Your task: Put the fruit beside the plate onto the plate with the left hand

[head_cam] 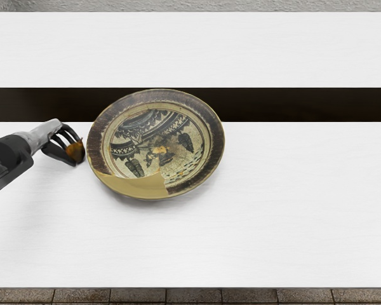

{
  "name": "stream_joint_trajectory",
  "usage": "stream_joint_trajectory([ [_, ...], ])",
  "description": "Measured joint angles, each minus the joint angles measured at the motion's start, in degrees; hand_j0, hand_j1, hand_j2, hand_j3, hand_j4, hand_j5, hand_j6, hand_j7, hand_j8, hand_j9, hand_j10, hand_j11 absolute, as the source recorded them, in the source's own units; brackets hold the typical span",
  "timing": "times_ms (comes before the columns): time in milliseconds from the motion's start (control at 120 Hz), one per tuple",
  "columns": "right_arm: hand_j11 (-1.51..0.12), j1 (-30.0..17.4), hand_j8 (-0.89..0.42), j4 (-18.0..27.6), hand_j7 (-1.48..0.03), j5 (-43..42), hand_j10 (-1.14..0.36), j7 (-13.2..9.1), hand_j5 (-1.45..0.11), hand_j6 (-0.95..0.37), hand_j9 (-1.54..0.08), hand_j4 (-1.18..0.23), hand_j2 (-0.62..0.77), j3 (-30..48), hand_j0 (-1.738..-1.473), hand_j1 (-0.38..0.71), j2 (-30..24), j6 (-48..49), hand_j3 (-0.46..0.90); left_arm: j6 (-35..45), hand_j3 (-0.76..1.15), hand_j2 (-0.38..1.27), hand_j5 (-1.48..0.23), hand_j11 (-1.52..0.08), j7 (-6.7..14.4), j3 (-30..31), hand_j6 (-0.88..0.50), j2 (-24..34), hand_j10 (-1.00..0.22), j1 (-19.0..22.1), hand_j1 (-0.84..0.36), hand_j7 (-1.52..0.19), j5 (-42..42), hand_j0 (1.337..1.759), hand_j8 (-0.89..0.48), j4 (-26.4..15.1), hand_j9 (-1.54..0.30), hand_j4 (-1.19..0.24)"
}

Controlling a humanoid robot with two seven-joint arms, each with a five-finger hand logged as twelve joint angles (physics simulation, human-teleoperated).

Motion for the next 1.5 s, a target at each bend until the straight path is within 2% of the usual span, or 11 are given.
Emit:
stream_joint_trajectory([
  [150, 0.0, 0.0, 0.0, 0.0, 0.0, 0.0, 0.0, 0.0, 0.0, 0.0, 0.0, 0.0, 0.0, 0.0, -1.658, -0.35, 0.0, 0.0, 0.0, -0.5, 0.0, 0.36, -0.87, -0.9, 0.1, 0.0, -0.5, 0.0, -0.67, -0.1, -0.32, -0.89, -0.1, 1.655, -0.61, -0.2, -0.9, -0.7],
  [508, 0.0, 0.0, 0.0, 0.0, 0.0, 0.0, 0.0, 0.0, 0.0, 0.0, 0.0, 0.0, 0.0, 0.0, -1.658, -0.35, 0.0, 0.0, 0.0, -0.9, 0.0, 0.32, -0.9, -0.93, 0.2, 0.0, -0.5, 0.0, -0.7, -0.1, -0.28, -0.92, -0.2, 1.654, -0.62, -0.2, -0.93, -0.7],
  [625, 0.0, 0.0, 0.0, 0.0, 0.0, 0.0, 0.0, 0.0, 0.0, 0.0, 0.0, 0.0, 0.0, 0.0, -1.658, -0.35, 0.0, 0.0, 0.0, -1.1, 0.0, 0.37, -0.94, -0.94, 0.2, 0.0, -0.48, 0.3, -0.71, -0.2, -0.31, -0.94, -0.4, 1.655, -0.61, -0.3, -0.94, -0.68],
  [700, 0.0, 0.0, 0.0, 0.0, 0.0, 0.0, 0.0, 0.0, 0.0, 0.0, 0.0, 0.0, 0.0, 0.0, -1.658, -0.35, 0.0, 0.0, 0.0, -1.1, 0.0, 0.33, -0.96, -0.94, 0.2, 0.0, -0.45, 0.4, -0.71, -0.2, -0.31, -0.96, -0.5, 1.655, -0.59, -0.3, -0.95, -0.65],
  [1000, 0.0, 0.0, 0.0, 0.0, 0.0, 0.0, 0.0, 0.0, 0.0, 0.0, 0.0, 0.0, 0.0, 0.0, -1.658, -0.35, 0.0, 0.0, 0.0, -1.9, 0.0, 0.46, -0.97, -0.95, 0.2, -0.6, -0.44, 1.5, -0.72, -0.2, -0.37, -0.96, -0.6, 1.656, -0.58, -0.4, -0.95, -0.64],
  [1342, 0.0, 0.0, 0.0, 0.0, 0.0, 0.0, 0.0, 0.0, 0.0, 0.0, 0.0, 0.0, 0.0, 0.0, -1.658, -0.35, 0.0, 0.0, 0.0, -2.8, 0.0, 0.56, -0.98, -0.95, 0.1, -1.1, -0.44, 6.0, -0.72, -0.5, -0.41, -0.96, -2.2, 1.657, -0.59, -3.7, -0.95, -0.63],
  [1500, 0.0, 0.0, 0.0, 0.0, 0.0, 0.0, 0.0, 0.0, 0.0, 0.0, 0.0, 0.0, 0.0, 0.0, -1.658, -0.35, 0.0, 0.0, 0.0, -4.0, 0.0, 0.53, -0.98, -0.96, 0.1, -1.8, -0.44, 7.8, -0.73, -1.0, -0.4, -0.96, -3.6, 1.657, -0.59, -5.5, -0.96, -0.63],
])
